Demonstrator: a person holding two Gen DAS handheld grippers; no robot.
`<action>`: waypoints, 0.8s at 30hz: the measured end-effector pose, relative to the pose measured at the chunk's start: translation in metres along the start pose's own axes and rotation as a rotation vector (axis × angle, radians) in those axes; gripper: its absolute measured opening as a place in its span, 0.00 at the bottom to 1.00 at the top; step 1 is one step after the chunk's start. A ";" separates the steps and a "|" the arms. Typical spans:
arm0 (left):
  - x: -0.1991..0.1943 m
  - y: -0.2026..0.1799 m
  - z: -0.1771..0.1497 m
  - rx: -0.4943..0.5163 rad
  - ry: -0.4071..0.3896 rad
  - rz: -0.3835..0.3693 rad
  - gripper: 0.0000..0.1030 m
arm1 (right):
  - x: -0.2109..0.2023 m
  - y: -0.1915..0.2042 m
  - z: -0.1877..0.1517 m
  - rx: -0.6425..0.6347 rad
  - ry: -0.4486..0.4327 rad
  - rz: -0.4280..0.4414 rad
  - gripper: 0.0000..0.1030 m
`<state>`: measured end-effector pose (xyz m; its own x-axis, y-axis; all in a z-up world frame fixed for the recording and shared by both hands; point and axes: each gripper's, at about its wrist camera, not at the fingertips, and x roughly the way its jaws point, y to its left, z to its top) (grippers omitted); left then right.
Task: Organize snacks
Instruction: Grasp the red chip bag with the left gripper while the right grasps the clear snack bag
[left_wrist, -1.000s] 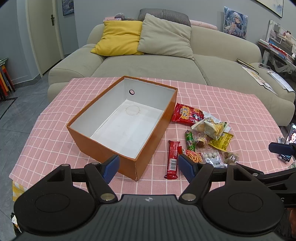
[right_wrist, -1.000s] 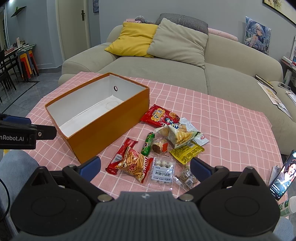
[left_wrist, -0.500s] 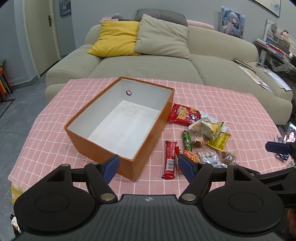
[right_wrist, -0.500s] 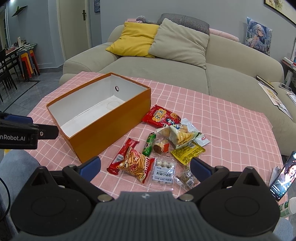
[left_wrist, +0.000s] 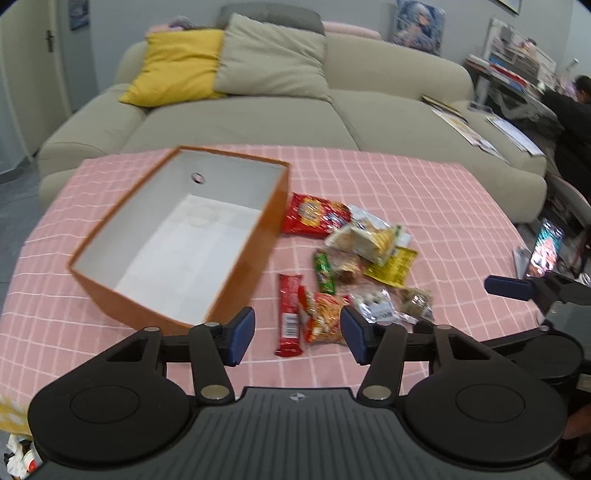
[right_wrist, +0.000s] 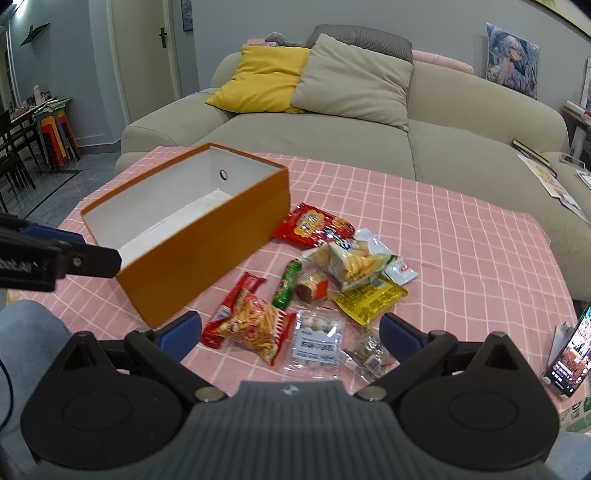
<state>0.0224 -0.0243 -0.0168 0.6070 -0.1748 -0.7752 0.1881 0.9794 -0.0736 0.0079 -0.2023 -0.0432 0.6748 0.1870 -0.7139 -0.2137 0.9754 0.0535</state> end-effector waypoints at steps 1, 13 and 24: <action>0.006 -0.003 0.001 0.005 0.012 -0.013 0.61 | 0.003 -0.004 -0.003 0.005 -0.005 0.000 0.95; 0.085 -0.020 0.007 -0.001 0.135 -0.081 0.70 | 0.066 -0.045 -0.024 0.001 0.119 -0.071 0.81; 0.150 -0.019 0.001 -0.056 0.205 -0.041 0.74 | 0.120 -0.071 -0.025 0.052 0.214 -0.088 0.77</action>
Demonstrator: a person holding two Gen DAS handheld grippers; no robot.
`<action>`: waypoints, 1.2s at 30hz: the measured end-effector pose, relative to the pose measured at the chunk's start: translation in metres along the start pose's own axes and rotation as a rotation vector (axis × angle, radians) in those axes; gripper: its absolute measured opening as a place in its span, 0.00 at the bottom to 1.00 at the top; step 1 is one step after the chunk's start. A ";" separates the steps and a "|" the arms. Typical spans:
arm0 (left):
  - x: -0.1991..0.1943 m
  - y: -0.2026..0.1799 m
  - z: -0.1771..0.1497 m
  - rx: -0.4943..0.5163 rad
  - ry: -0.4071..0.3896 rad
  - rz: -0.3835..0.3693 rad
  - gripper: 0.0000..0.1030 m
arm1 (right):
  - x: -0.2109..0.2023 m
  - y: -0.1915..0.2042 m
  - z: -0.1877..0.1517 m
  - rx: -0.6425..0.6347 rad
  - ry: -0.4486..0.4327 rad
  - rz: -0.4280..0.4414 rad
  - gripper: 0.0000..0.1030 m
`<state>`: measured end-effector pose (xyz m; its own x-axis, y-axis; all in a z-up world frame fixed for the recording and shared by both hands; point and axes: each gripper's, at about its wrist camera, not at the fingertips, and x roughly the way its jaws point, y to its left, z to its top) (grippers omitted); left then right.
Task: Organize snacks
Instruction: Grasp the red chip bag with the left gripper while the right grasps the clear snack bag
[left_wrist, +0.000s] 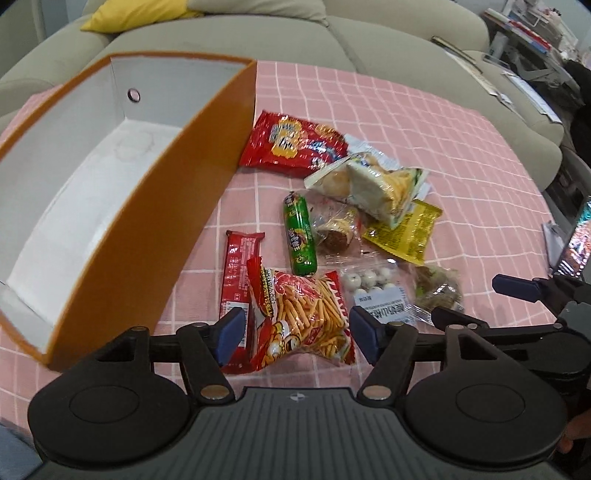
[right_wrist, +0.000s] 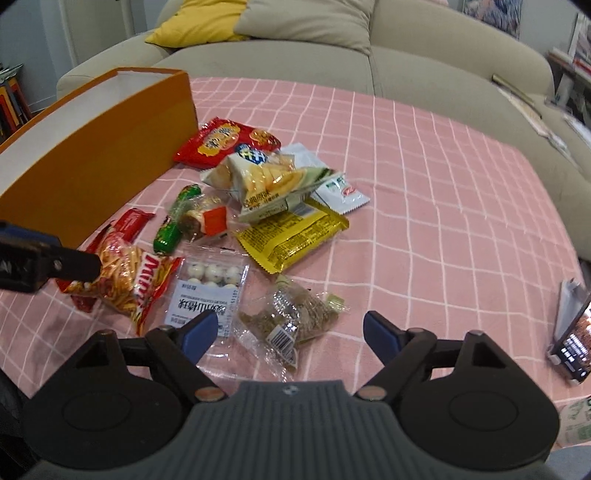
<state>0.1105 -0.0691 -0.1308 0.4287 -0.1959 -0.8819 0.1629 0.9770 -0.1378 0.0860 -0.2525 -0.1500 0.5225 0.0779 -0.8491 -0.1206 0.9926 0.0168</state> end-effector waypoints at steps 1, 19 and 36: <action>0.004 -0.001 0.001 0.000 0.007 0.007 0.74 | 0.004 0.000 0.001 0.005 0.011 0.008 0.75; 0.042 -0.005 -0.001 -0.033 0.114 -0.050 0.58 | 0.032 -0.006 0.000 0.080 0.087 0.073 0.59; 0.006 0.000 0.000 -0.062 0.061 -0.026 0.34 | 0.008 0.006 0.001 0.045 0.056 0.060 0.31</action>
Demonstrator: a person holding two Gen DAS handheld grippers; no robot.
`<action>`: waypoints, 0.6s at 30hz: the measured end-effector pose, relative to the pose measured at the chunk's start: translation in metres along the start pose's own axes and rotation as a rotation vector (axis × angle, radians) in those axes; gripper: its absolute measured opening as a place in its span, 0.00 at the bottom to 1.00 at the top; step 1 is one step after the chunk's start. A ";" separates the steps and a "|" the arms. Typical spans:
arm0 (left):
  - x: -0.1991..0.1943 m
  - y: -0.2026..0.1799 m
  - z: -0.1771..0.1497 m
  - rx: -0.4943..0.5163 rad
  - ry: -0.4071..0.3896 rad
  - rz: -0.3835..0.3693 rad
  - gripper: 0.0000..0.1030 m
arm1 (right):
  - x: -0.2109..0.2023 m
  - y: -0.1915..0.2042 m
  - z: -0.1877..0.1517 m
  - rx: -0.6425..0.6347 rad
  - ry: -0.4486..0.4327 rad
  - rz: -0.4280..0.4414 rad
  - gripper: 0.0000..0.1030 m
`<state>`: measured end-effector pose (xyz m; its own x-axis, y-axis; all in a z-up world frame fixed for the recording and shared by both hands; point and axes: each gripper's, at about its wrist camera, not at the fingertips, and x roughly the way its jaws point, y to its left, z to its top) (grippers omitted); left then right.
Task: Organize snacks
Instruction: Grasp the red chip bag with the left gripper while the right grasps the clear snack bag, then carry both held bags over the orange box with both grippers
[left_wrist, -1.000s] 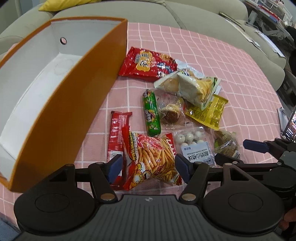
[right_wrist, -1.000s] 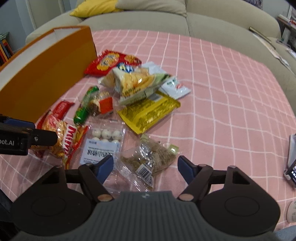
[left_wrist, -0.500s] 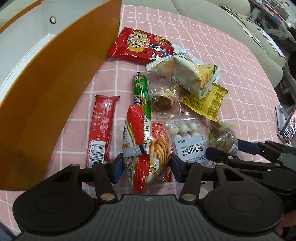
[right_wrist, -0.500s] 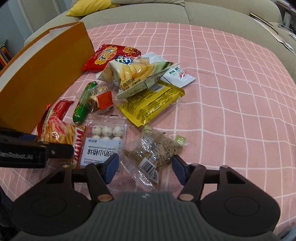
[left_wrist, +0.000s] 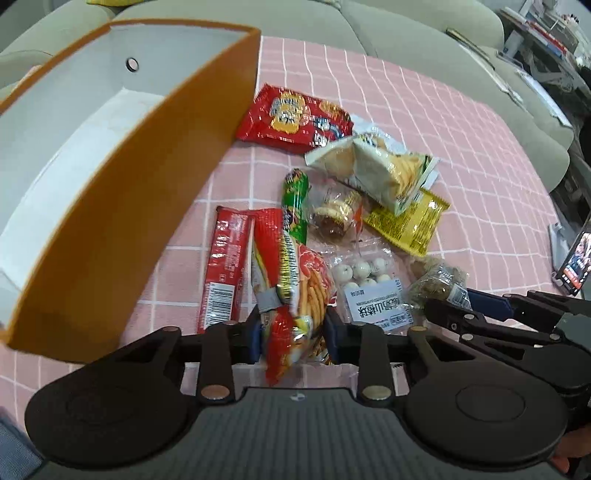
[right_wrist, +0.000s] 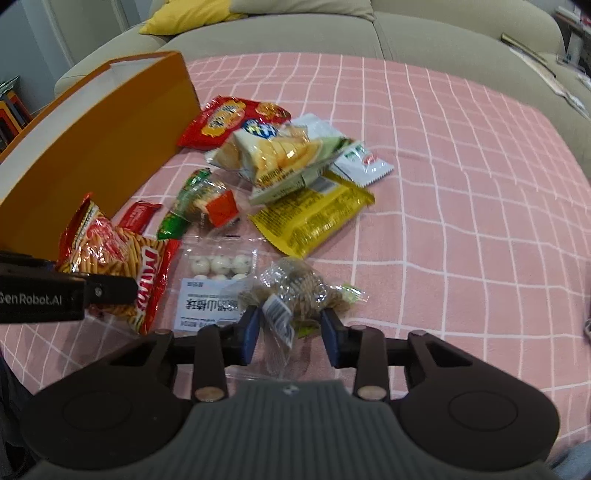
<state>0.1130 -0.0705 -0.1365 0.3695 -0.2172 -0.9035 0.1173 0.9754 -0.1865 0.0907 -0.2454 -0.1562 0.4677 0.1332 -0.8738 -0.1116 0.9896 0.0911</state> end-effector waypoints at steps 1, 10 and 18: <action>-0.004 0.000 0.000 -0.002 -0.007 -0.001 0.34 | -0.004 0.002 0.000 -0.007 -0.007 -0.005 0.31; -0.046 0.006 -0.004 -0.011 -0.110 -0.026 0.32 | -0.040 0.018 0.000 -0.039 -0.085 -0.002 0.08; -0.085 0.019 -0.005 -0.026 -0.199 -0.024 0.32 | -0.067 0.037 0.005 -0.079 -0.157 0.036 0.06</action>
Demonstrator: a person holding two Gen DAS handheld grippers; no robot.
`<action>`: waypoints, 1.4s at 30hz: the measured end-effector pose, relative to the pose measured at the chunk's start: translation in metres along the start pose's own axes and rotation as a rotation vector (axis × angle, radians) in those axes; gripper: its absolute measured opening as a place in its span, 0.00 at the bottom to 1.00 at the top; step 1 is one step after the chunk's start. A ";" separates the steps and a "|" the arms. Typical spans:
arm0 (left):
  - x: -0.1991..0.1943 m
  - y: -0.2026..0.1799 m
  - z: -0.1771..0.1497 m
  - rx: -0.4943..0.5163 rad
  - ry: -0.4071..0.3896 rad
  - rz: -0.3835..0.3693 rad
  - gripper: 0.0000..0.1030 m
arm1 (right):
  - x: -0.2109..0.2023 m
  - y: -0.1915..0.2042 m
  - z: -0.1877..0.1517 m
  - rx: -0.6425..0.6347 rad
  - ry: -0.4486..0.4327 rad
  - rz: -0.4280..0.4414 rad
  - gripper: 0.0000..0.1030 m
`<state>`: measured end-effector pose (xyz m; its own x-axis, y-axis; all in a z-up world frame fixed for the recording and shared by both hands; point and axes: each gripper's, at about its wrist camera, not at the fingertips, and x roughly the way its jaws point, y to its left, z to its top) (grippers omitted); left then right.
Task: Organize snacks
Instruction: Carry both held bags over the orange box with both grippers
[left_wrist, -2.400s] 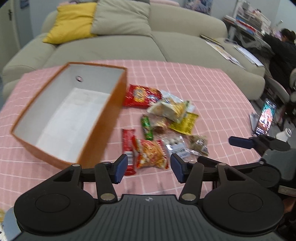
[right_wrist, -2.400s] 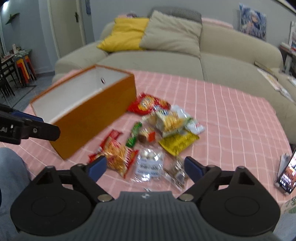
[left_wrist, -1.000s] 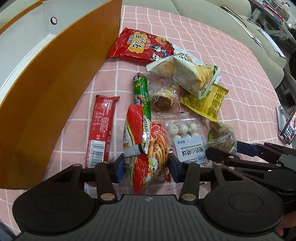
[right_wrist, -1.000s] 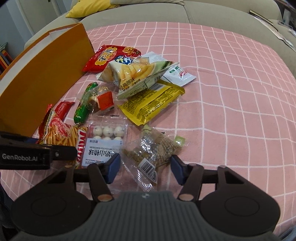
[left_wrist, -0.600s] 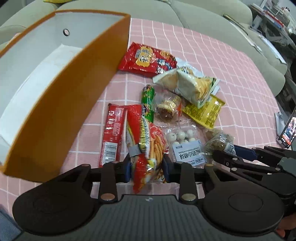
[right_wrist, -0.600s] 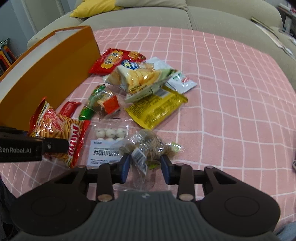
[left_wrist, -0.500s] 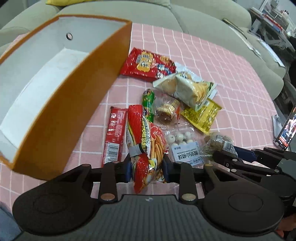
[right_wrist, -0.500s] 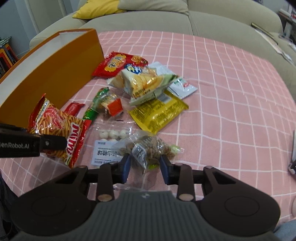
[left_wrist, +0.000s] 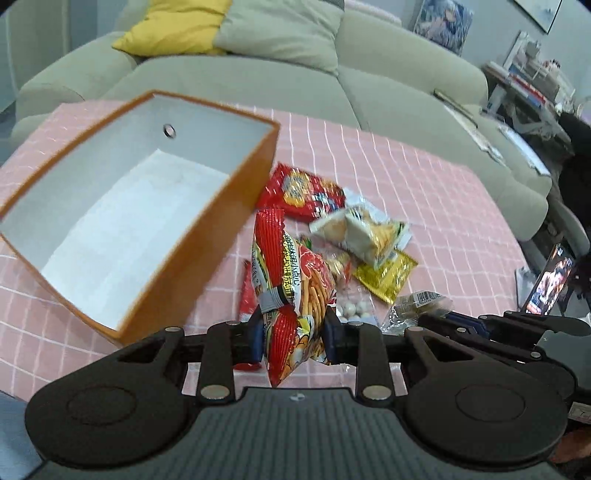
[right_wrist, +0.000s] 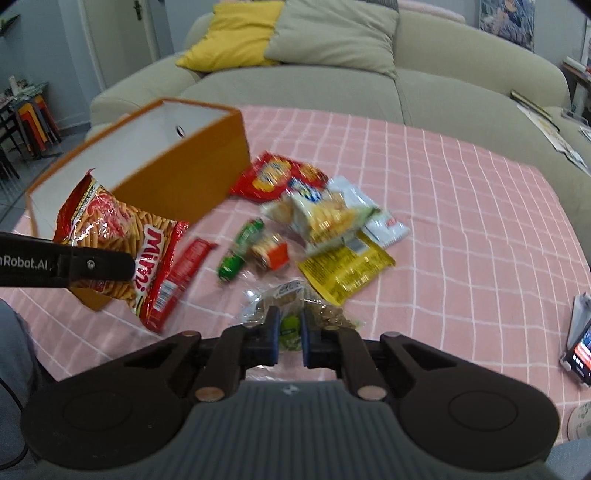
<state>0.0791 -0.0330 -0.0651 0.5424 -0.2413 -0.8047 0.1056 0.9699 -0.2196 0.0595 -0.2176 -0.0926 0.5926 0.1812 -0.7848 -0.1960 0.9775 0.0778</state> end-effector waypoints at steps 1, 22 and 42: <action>-0.004 0.002 0.001 0.001 -0.010 0.002 0.32 | -0.004 0.003 0.003 -0.009 -0.014 0.006 0.06; -0.060 0.067 0.073 0.044 -0.148 0.140 0.32 | -0.029 0.101 0.106 -0.207 -0.189 0.230 0.06; 0.015 0.145 0.096 0.122 0.171 0.291 0.32 | 0.068 0.208 0.148 -0.522 0.028 0.332 0.06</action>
<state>0.1823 0.1071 -0.0559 0.4182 0.0535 -0.9068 0.0718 0.9932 0.0917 0.1744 0.0143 -0.0392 0.4151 0.4569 -0.7867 -0.7267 0.6867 0.0154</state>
